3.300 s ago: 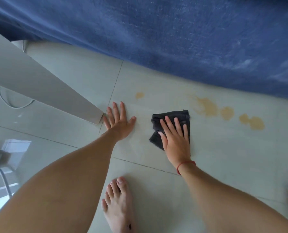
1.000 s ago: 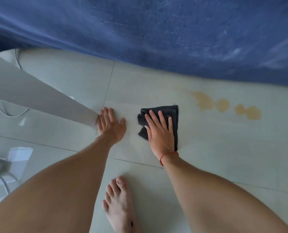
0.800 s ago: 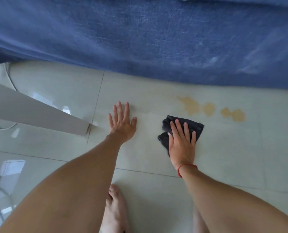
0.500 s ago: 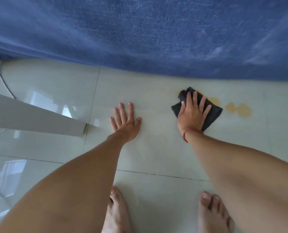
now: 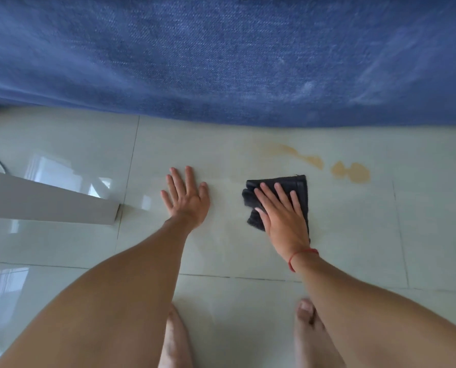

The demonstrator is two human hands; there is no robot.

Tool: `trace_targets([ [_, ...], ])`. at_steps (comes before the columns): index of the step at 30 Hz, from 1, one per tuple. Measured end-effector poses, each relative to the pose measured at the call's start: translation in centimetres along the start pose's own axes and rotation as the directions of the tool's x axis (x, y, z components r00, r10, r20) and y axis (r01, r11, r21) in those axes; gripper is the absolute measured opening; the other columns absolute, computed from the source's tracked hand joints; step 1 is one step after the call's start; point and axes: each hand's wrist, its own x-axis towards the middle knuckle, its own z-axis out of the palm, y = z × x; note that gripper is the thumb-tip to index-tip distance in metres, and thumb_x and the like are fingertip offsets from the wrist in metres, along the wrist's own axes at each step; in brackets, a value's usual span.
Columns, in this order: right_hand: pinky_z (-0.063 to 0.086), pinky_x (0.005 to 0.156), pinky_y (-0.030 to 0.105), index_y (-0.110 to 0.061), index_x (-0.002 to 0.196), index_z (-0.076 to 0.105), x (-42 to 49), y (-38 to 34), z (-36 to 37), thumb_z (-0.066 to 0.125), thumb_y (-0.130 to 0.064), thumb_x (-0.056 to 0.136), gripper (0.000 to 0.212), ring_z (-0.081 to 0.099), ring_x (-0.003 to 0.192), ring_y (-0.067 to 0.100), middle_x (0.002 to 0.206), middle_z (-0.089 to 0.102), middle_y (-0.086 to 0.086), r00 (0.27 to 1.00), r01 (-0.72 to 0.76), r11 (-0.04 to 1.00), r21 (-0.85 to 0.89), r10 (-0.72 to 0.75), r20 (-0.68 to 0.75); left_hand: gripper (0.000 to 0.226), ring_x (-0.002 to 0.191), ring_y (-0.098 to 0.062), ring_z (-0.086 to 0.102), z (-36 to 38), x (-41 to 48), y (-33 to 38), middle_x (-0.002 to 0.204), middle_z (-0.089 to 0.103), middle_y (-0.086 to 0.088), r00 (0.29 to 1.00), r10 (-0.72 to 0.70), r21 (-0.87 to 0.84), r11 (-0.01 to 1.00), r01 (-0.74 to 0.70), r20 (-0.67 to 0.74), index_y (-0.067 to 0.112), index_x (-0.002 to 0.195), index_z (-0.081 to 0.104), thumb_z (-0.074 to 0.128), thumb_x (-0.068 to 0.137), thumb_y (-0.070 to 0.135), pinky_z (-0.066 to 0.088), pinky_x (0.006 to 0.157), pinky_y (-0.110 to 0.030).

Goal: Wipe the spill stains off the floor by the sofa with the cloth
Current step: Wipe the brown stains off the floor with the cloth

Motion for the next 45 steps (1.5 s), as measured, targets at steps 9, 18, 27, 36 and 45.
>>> trace_targets([
  [9, 0.0, 0.118, 0.052, -0.025, 0.148, 0.028, 6.9, 1.6, -2.0, 0.031, -0.036, 0.101, 0.049, 0.009, 0.148, 0.027, 0.159, 0.023, -0.005, 0.888, -0.442, 0.879, 0.18, 0.457, -0.049, 0.064, 0.146, -0.021, -0.029, 0.2, 0.6, 0.4, 0.158, -0.032, -0.001, 0.998, -0.009, 0.035, 0.999, 0.007, 0.063, 0.034, 0.151, -0.018, 0.019, 0.1, 0.045, -0.016, 0.118, -0.047],
  [18, 0.016, 0.116, 0.052, -0.021, 0.138, 0.047, 7.2, -7.0, 0.3, 0.032, -0.036, 0.097, 0.046, 0.034, 0.141, 0.03, 0.148, 0.045, -0.003, 0.998, -0.014, 0.996, 0.09, 0.019, -0.058, 0.064, 0.145, -0.022, -0.03, -0.5, 1.1, 0.8, 0.157, -0.033, 0.001, 0.99, -0.046, 0.073, 0.997, 0.037, 0.131, 0.037, 0.15, -0.021, 0.017, 0.099, 0.046, -0.016, 0.116, -0.049],
  [27, 0.016, 0.115, 0.042, -0.022, 0.138, 0.048, -0.1, 4.5, -1.2, 0.026, -0.042, 0.095, 0.052, 0.039, 0.139, 0.024, 0.148, 0.046, -0.004, 0.982, -0.182, 0.983, 0.011, 0.183, -0.038, 0.062, 0.149, -0.025, -0.021, -0.4, 0.7, 0.6, 0.161, -0.023, 0.0, 0.995, -0.039, 0.088, 0.996, 0.032, 0.087, 0.035, 0.153, -0.012, 0.018, 0.1, 0.047, -0.012, 0.118, -0.05],
  [36, -0.002, 0.117, 0.055, -0.025, 0.148, 0.027, 10.8, 0.0, -1.6, 0.03, -0.037, 0.101, 0.049, 0.006, 0.148, 0.029, 0.16, 0.02, -0.004, 0.849, -0.486, 0.843, 0.231, 0.518, -0.104, 0.063, 0.147, -0.024, -0.026, -0.2, 1.1, 0.6, 0.159, -0.029, 0.001, 0.996, -0.034, 0.068, 0.997, 0.029, 0.079, 0.036, 0.151, -0.017, 0.019, 0.1, 0.044, -0.015, 0.116, -0.049],
  [45, 0.016, 0.117, 0.045, -0.022, 0.138, 0.048, 4.1, -3.3, -0.5, 0.024, -0.04, 0.094, 0.053, 0.035, 0.141, 0.028, 0.149, 0.044, -0.004, 0.998, -0.052, 0.992, 0.118, 0.049, 0.025, 0.065, 0.148, -0.023, -0.024, -0.9, 0.6, 1.1, 0.159, -0.028, 0.002, 0.99, -0.076, 0.079, 0.995, 0.067, 0.122, 0.035, 0.152, -0.016, 0.022, 0.1, 0.046, -0.013, 0.118, -0.048],
])
